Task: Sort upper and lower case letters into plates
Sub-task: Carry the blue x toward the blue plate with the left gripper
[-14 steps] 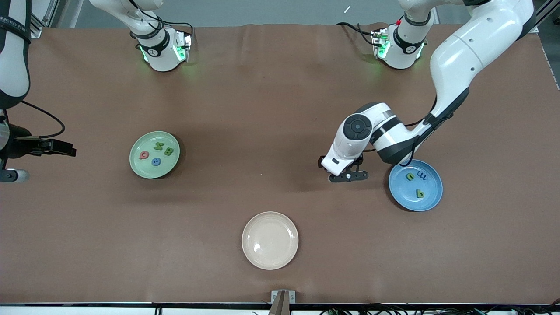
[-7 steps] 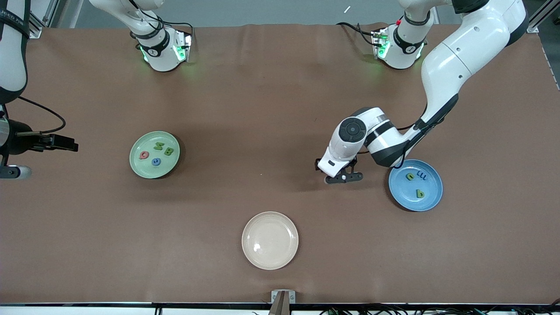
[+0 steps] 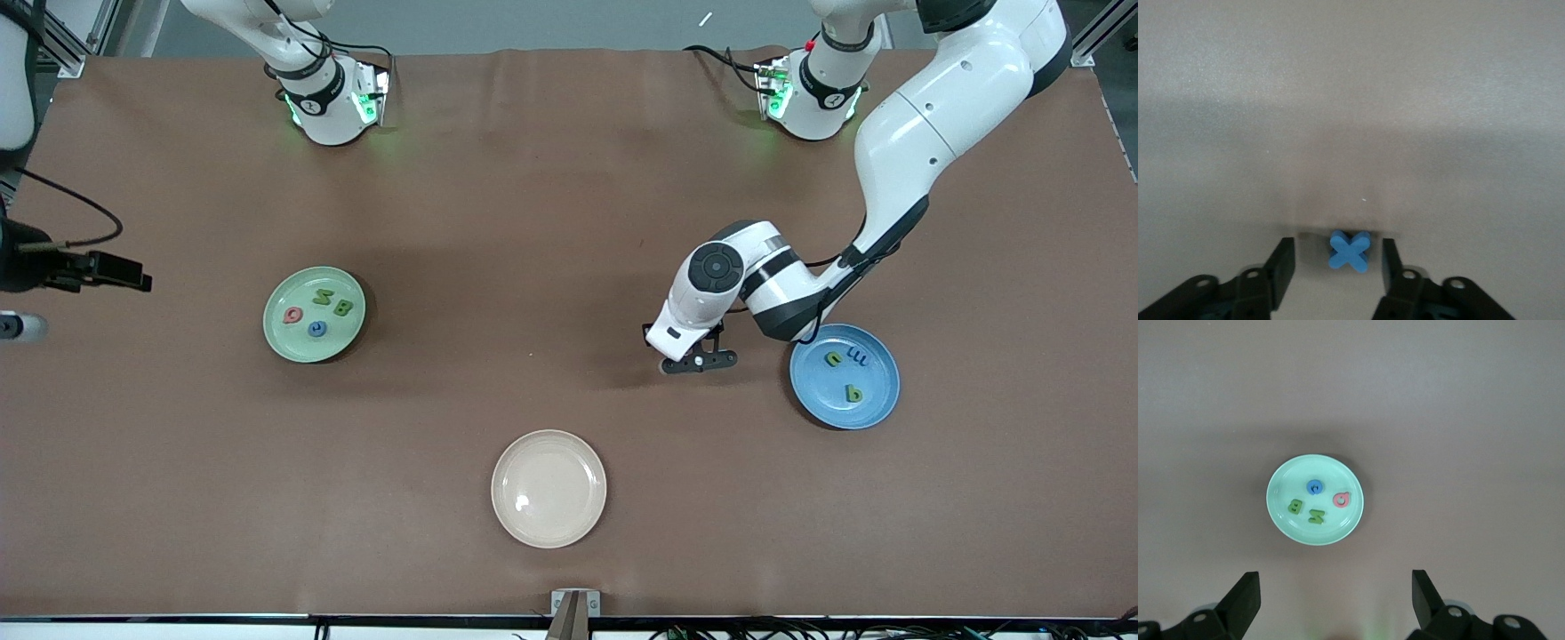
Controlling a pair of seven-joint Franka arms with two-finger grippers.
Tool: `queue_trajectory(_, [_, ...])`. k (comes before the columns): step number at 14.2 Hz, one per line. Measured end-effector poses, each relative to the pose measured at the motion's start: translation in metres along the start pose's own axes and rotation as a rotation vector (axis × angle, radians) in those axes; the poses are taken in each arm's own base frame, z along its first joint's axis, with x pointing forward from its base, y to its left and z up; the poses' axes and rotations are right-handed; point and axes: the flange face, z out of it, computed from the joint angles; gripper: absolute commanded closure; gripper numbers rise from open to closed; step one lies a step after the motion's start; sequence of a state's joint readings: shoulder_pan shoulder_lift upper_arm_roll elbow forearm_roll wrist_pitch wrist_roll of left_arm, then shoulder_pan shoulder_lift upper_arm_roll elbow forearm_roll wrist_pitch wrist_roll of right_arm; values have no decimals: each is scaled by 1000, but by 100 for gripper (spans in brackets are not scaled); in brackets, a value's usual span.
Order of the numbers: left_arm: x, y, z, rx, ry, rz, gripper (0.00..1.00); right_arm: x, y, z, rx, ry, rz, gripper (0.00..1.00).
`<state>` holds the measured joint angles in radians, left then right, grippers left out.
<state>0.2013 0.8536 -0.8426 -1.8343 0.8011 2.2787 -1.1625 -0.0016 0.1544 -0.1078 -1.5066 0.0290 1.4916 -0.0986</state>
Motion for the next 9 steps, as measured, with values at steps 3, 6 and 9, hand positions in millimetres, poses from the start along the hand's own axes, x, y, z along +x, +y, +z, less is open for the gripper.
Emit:
queue_trajectory(3, [-1,0,5,-1,-9,-3,62,-27,0,-5,9,5,-1,0])
queue_trajectory(6, [-2,1,5,-2,-9,-3,75,-46,0,-7,7,8,-3,0])
queue_trajectory(9, [-1,2,4,-2,-8,-17,87,-67,0,-15,8,35,-5,0])
